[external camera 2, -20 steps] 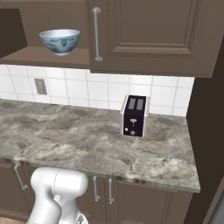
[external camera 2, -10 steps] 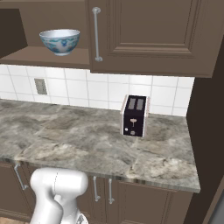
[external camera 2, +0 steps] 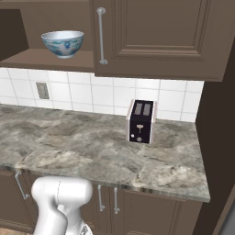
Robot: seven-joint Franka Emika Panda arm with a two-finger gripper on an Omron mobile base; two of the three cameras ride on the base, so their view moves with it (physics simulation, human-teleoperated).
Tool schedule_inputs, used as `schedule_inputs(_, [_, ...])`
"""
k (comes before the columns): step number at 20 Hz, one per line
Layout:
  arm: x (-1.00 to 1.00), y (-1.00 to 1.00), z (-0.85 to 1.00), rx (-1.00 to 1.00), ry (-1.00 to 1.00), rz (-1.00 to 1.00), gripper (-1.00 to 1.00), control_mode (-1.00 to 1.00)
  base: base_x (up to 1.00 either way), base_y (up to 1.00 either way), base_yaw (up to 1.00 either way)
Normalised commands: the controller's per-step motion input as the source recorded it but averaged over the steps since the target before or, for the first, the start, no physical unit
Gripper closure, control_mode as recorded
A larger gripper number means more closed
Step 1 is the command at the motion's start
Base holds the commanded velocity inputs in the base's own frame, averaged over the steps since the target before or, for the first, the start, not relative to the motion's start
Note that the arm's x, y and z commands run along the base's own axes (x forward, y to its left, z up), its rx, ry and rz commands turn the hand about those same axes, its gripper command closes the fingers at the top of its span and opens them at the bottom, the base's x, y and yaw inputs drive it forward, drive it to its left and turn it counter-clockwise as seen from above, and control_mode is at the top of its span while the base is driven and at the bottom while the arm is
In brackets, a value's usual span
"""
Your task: Open the cabinet. Pick the bowls from the counter and place them in the cabinet. Then close the cabinet.
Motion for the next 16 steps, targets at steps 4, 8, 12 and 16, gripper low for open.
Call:
schedule_inputs(4, [0.36, -0.62, 0.14, 0.04, 0.0, 0.0, -1.0, -1.0, 0.0, 0.0, 0.0])
schedule_inputs(8, [0.26, -0.67, 0.12, 0.06, 0.0, 0.0, -1.0, -1.0, 0.0, 0.0, 0.0])
schedule_inputs(12, [0.36, -0.63, 0.07, 0.05, 0.0, 0.0, -1.0, -1.0, 0.0, 0.0, 0.0])
schedule_inputs(16, [0.43, -0.46, 0.07, 0.02, 0.0, 0.0, -1.0, -1.0, 0.0, 0.0, 0.0])
